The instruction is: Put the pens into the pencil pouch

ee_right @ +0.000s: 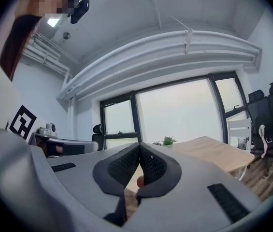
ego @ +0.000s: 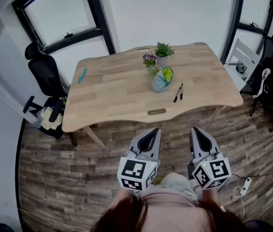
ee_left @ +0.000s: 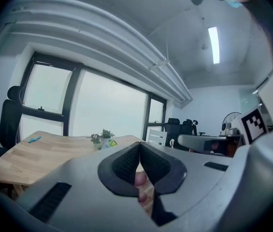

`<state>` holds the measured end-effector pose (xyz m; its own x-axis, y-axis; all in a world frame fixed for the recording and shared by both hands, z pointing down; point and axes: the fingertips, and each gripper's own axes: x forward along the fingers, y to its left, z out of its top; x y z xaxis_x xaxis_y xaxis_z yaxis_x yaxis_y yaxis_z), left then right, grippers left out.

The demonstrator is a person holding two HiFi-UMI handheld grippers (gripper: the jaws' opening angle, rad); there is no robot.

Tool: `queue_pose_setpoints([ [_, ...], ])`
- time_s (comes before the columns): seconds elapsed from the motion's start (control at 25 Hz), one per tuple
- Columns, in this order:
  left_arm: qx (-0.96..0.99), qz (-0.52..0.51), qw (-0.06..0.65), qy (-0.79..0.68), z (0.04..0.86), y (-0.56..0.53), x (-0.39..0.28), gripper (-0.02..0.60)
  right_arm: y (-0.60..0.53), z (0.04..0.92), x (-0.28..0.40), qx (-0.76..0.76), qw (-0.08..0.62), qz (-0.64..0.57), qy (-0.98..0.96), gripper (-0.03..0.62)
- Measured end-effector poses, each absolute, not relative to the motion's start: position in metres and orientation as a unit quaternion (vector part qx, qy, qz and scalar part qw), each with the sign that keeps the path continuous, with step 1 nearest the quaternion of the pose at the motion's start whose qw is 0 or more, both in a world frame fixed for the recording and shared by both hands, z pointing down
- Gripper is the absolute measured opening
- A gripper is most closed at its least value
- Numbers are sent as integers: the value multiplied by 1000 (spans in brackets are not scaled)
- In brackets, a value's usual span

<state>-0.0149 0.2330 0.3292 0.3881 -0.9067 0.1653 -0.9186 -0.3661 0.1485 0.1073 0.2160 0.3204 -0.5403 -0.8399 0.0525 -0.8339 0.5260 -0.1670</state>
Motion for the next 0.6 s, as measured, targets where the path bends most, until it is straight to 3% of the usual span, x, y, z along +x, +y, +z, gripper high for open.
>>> queue_pose_setpoints([
  [0.6, 832, 36, 125, -539, 345, 175, -14, 3, 159, 338, 101, -488, 2, -92, 868, 0],
])
